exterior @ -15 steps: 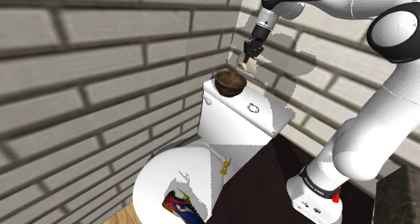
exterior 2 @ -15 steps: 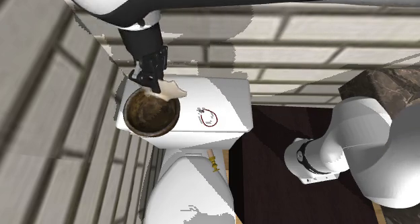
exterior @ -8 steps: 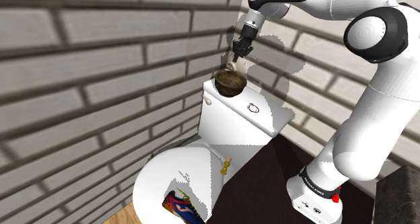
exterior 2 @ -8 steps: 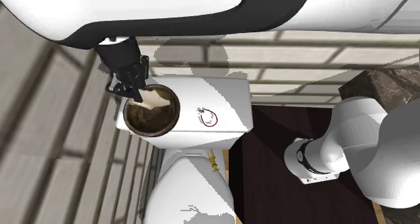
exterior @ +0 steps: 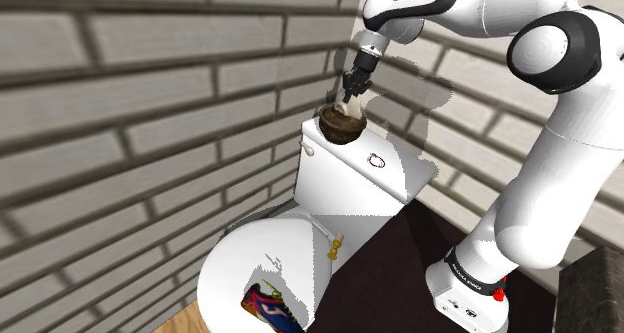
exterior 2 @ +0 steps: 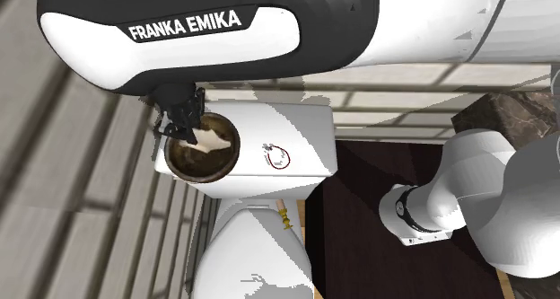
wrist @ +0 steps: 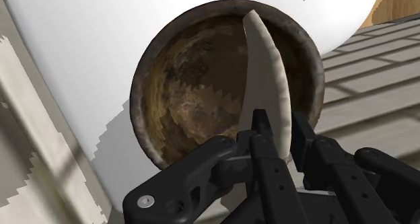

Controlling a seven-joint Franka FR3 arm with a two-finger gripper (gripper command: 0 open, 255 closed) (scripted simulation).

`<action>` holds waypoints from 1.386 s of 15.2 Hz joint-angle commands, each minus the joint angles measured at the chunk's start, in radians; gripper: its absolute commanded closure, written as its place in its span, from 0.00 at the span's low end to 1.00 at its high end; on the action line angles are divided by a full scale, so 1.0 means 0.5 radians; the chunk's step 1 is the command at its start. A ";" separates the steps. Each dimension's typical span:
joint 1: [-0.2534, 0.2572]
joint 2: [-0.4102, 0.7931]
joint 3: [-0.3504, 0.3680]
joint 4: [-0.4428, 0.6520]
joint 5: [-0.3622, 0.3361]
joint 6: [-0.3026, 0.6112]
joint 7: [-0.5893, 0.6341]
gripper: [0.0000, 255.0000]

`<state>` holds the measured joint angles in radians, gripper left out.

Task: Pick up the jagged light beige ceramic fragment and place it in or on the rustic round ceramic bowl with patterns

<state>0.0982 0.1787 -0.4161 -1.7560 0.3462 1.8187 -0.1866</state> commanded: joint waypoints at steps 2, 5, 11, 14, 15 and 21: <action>0.002 0.017 0.004 -0.062 0.014 0.075 -0.023 1.00; 0.002 0.024 0.005 -0.081 0.020 0.100 -0.031 1.00; 0.003 0.023 0.005 -0.081 0.020 0.100 -0.031 0.00; 0.003 0.023 0.005 -0.081 0.020 0.100 -0.031 0.00; 0.003 0.023 0.005 -0.081 0.020 0.100 -0.032 0.00; -0.035 0.007 -0.022 0.142 -0.009 -0.142 -0.008 0.00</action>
<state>0.0825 0.1774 -0.4269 -1.7055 0.3410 1.7646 -0.1937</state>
